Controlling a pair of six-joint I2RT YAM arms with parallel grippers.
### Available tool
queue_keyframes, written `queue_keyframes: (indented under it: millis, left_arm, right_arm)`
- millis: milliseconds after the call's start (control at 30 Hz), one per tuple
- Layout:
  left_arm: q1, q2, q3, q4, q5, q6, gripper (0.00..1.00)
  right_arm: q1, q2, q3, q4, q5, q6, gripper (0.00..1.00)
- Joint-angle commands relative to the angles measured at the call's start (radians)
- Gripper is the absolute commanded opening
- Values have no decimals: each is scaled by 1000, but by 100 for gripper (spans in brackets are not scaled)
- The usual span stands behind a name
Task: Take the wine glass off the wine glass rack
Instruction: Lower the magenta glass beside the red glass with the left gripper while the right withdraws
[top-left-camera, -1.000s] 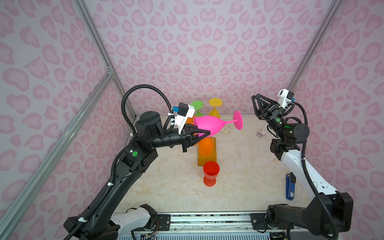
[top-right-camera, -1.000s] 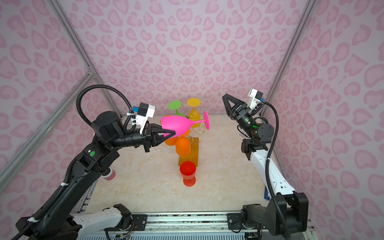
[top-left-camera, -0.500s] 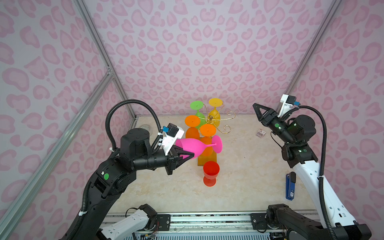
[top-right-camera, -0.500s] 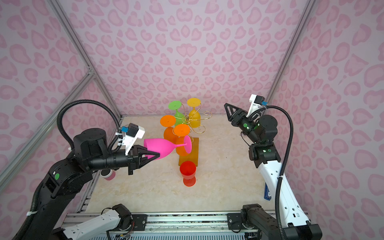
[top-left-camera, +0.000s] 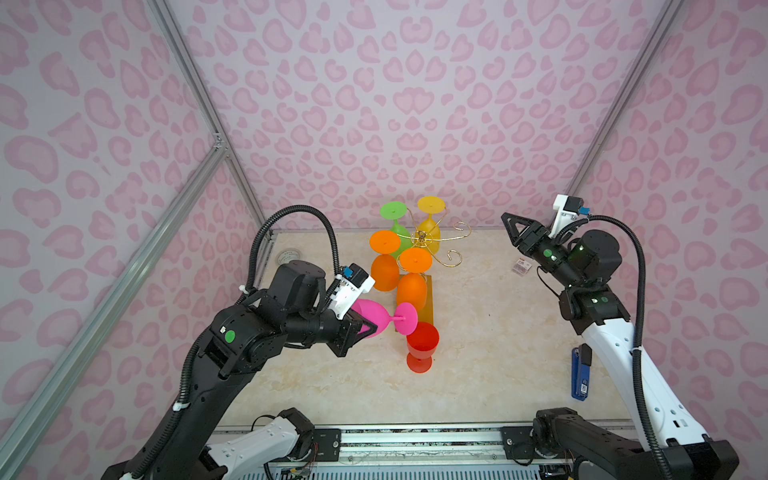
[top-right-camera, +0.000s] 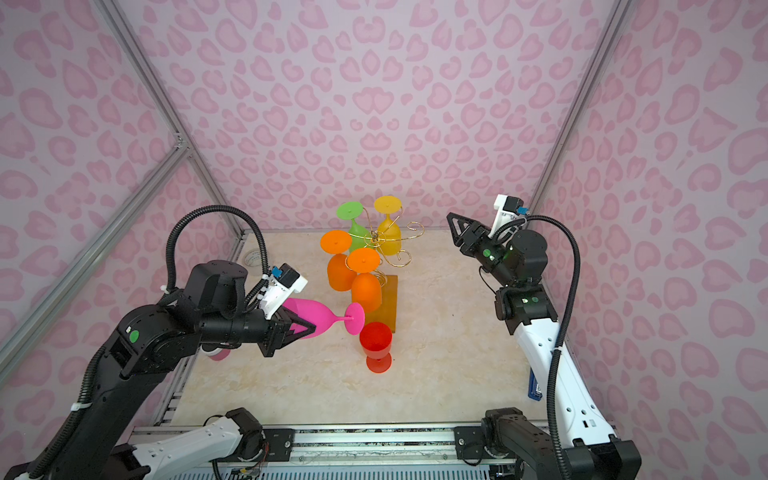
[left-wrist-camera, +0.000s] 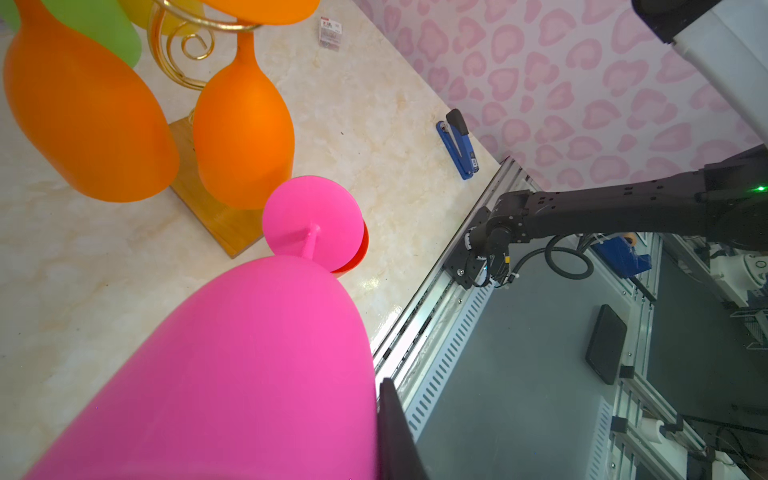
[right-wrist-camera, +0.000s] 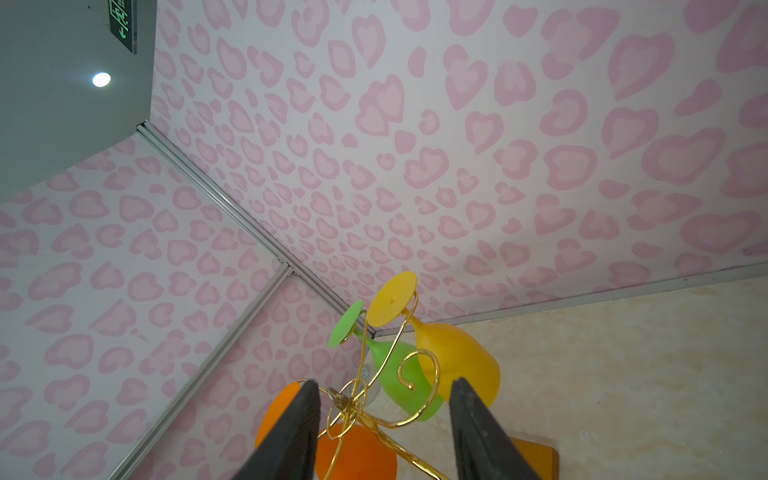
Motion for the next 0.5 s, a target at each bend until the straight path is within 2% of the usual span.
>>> queue_keyframes:
  millis: [0,367,467]
  left_arm:
    - [-3,9,-8,-44,-72,19,0]
    - [-12,79,-111,-88,-267,-13,0]
    - [-42,114,-154,-67,-317,-32,1]
  right_arm:
    - [-1,4,-10,32,-2,1,51]
    - [-1,19,-18,27,-14,1,51]
    - [0,26,-18,15,-14,-1,51]
